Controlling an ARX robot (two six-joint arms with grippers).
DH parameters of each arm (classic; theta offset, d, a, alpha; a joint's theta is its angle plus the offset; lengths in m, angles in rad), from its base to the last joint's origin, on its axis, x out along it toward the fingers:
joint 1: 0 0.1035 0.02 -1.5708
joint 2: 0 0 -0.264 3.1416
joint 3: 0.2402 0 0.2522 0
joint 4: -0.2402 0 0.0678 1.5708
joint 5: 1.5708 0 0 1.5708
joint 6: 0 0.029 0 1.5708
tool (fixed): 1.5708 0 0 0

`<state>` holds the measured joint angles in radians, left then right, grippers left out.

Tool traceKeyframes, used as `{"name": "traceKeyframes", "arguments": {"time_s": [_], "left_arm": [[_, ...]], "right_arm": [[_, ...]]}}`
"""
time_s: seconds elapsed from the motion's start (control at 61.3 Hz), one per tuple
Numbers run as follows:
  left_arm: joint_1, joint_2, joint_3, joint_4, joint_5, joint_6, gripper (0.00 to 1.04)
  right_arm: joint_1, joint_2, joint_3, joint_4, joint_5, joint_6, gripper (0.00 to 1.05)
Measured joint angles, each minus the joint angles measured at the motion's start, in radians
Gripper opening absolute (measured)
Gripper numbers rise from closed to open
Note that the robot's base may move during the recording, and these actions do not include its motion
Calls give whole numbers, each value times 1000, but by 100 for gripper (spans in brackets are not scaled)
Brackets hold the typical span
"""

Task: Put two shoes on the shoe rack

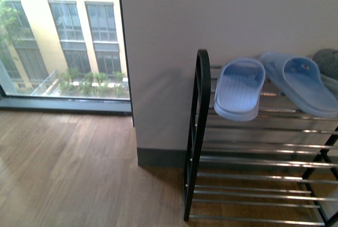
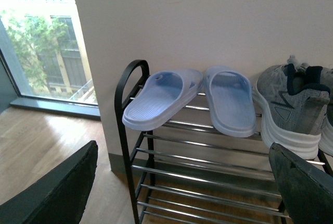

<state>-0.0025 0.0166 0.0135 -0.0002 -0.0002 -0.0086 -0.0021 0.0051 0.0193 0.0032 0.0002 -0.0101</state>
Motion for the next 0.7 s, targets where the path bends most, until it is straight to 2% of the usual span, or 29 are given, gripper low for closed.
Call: {"name": "traceKeyframes", "arguments": {"time_s": [0.179,0.245,0.343,0.391,0.424,0.473,0.701], "left_arm": [[0,0,0,0,0,0,45],[0,0,0,0,0,0,59],[0,0,0,0,0,0,86],[0,0,0,0,0,0,94],[0,0,0,0,0,3,97],[0,0,0,0,0,2,95],[0,0,0,0,0,2,95]], "right_arm": [[0,0,0,0,0,0,95],[0,0,0,0,0,0,95],[0,0,0,0,0,0,95],[0,0,0,0,0,0,95],[0,0,0,0,0,0,95],[0,0,0,0,0,0,95],[0,0,0,0,0,0,95]]}}
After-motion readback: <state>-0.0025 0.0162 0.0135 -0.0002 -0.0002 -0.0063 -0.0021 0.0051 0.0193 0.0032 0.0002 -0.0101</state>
